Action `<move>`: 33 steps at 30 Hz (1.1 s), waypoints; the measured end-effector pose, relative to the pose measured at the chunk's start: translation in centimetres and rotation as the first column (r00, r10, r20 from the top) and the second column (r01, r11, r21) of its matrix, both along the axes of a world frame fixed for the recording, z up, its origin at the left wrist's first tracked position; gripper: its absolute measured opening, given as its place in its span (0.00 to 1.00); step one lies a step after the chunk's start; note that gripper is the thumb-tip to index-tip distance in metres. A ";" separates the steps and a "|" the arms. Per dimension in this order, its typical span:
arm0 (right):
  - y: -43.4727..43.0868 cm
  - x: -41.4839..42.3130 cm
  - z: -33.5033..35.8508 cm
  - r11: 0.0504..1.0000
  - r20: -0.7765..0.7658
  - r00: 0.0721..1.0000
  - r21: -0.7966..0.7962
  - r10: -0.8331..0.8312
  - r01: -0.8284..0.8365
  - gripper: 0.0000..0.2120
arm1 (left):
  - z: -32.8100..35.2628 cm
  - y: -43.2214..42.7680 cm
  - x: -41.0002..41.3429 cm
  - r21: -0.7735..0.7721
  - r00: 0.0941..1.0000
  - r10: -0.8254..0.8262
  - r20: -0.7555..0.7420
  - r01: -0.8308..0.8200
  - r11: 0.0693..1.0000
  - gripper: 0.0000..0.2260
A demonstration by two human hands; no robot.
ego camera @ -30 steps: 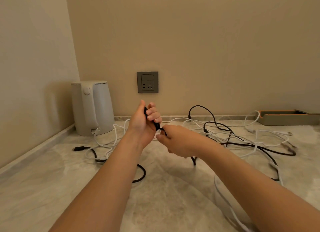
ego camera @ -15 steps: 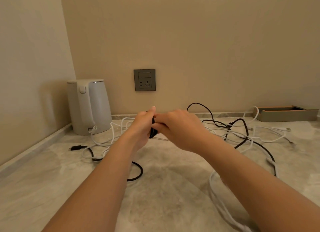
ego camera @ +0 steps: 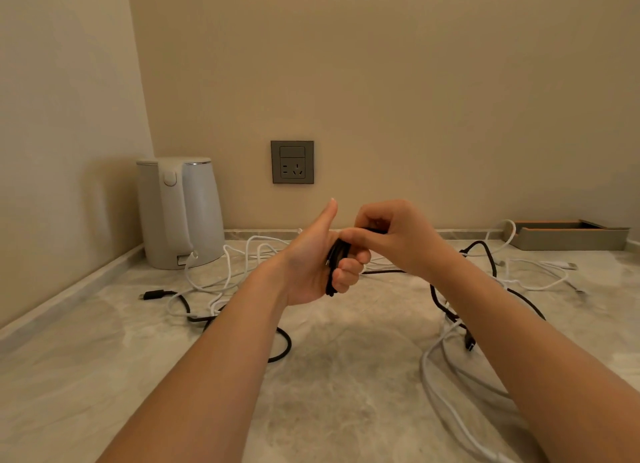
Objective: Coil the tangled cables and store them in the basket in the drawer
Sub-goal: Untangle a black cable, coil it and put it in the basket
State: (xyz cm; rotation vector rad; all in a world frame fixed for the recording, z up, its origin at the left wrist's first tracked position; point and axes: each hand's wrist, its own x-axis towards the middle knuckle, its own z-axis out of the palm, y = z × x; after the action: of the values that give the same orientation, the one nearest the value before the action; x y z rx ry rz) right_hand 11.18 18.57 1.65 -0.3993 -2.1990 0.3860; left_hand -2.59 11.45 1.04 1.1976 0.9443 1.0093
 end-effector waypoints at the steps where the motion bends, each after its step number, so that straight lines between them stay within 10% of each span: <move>1: 0.1 0.0 0.0 1.000 0.012 1.000 -0.009 0.004 -0.004 0.14 | 0.1 0.0 -0.1 -0.006 1.000 -0.018 -0.020 0.018 1.000 0.34; 19: 0.4 -2.0 -2.5 0.865 -0.308 0.951 -0.481 -0.013 -0.144 0.28 | 0.0 0.0 0.3 0.105 0.979 -0.184 0.082 0.175 0.979 0.19; 26: -0.3 -2.6 -3.9 0.843 -0.018 1.000 -0.538 0.020 -0.026 0.32 | 0.3 0.2 0.5 0.133 0.909 0.007 0.417 -0.069 0.989 0.15; 33: -1.8 -3.1 -3.7 0.973 0.593 0.773 0.095 -0.225 0.210 0.14 | 0.4 0.7 -1.1 0.097 0.764 0.175 0.621 -0.297 0.950 0.15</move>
State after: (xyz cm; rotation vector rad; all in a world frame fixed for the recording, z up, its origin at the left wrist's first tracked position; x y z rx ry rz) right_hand 8.05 16.79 -2.07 -0.8536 -2.7285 0.1032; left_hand -3.67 12.10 1.47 0.8158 0.4903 1.6029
